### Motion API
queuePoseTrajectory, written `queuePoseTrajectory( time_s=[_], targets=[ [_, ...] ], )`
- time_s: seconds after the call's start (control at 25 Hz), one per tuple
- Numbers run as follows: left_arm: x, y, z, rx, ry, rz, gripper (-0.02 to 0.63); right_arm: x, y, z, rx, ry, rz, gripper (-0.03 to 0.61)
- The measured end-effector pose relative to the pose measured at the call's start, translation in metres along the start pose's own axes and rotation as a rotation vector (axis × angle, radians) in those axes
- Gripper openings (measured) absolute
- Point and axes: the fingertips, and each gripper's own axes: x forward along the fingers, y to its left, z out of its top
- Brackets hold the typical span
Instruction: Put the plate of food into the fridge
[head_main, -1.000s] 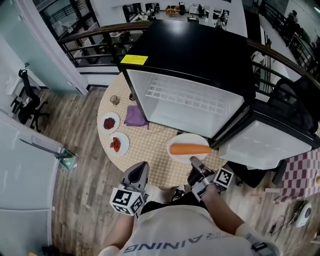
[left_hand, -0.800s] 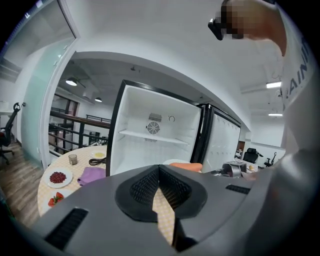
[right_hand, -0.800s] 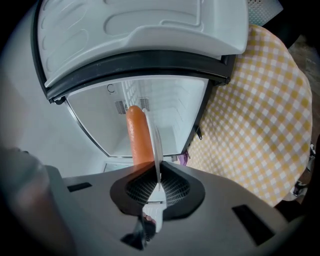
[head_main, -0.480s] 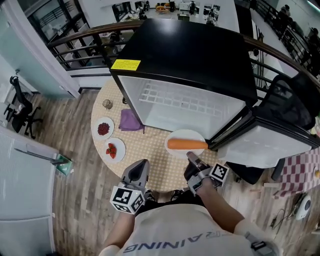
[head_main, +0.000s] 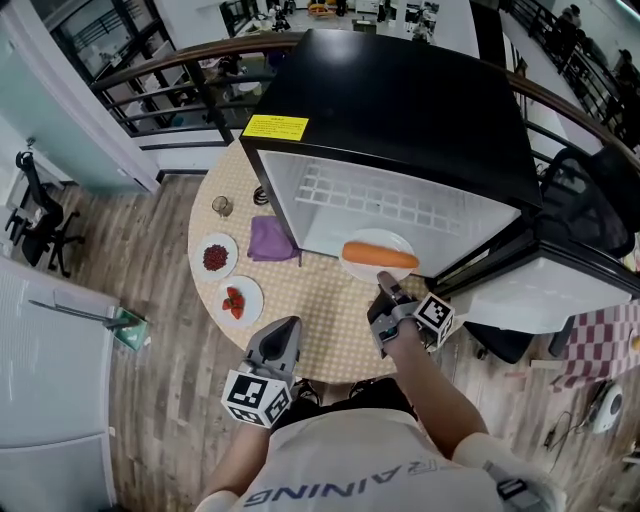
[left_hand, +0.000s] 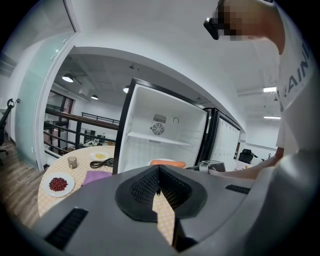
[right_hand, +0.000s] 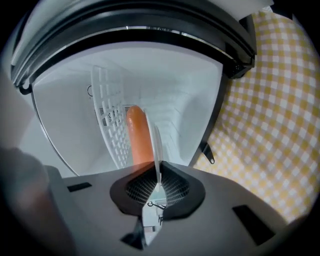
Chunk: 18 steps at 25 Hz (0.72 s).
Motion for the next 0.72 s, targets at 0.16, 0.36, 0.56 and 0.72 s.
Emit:
queuePoseTrajectory(
  time_s=[0.16,0.36,0.56,0.72],
  targets=[
    [-0.006,0.011,-0.002,-0.033,0.004,0.008,0.009,0.027,-0.010,0.018,-0.007,-0.061,-0.046,0.037],
    [-0.018,0.021,-0.004,-0.044,0.009,0.032,0.009,0.054,-0.022,0.041,0.011,-0.141,-0.096,0.040],
    [-0.025,0.029,-0.014,-0.068,0.024,0.046,0.009,0.078,-0.029,0.057,0.015,-0.204,-0.145,0.040],
    [-0.028,0.032,-0.016,-0.072,0.028,0.050,0.009,0.089,-0.034,0.065,0.011,-0.235,-0.177,0.040]
  ],
)
